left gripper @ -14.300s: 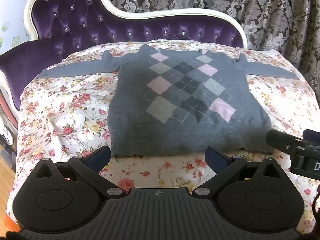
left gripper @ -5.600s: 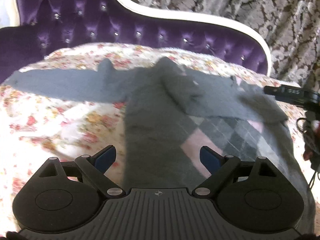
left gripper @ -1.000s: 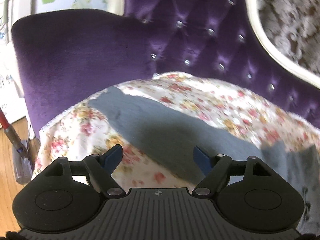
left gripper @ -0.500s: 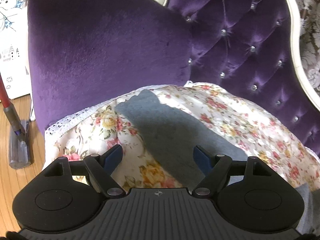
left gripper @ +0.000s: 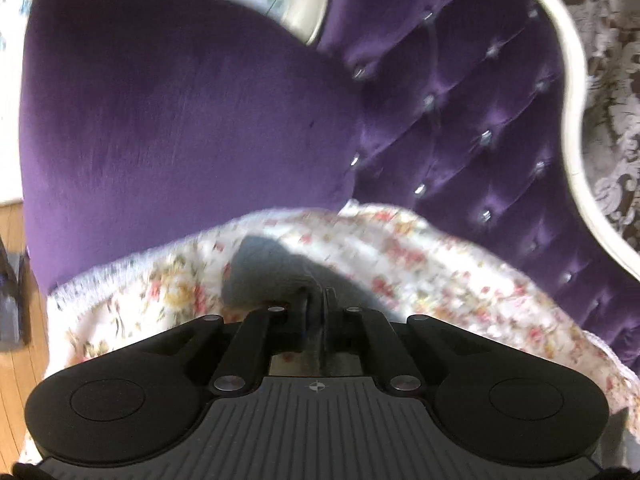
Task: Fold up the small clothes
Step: 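Close the left tool on the sleeve cuff, then carry the sleeve across the sweater body and open the left tool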
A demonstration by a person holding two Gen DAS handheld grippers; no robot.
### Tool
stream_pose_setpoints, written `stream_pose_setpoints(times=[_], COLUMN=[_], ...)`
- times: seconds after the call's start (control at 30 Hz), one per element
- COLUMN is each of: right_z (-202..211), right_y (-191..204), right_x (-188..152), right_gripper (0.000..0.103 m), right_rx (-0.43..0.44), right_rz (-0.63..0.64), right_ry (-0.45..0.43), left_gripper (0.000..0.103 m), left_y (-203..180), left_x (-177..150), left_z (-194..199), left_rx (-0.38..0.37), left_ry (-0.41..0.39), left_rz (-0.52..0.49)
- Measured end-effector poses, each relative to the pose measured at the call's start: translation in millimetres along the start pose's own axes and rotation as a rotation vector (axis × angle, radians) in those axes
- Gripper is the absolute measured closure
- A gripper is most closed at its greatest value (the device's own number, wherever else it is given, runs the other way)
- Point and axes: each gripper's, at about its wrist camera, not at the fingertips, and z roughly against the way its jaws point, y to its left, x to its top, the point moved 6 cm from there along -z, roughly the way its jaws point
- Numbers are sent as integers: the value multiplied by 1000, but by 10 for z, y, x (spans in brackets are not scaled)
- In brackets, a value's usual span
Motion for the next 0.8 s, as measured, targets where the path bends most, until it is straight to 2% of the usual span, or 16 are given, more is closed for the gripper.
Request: stream_pose_setpoints(times=[0.23,0.47,0.63,0.8], right_z=[5,20,29,40], right_y=[-18,-41,-60,-76], right_x=[3,3,4,6], right_gripper=[0,0,0,0], right_rx=[17,39,55,65], right_rz=[-18,-40,-57,-66], right_ry=[-10,-22,-30,-35], left_gripper=[97,97,96,96], left_y=[-606,-1522,-2257,-3018], left_x=[407,661,535,104], left_z=[810,1686,2044,2188], left_rx=[-127,-299,-431,-544], left_ry=[-128,-236,-255,-233], left_rz=[-127,-280,-374,-481])
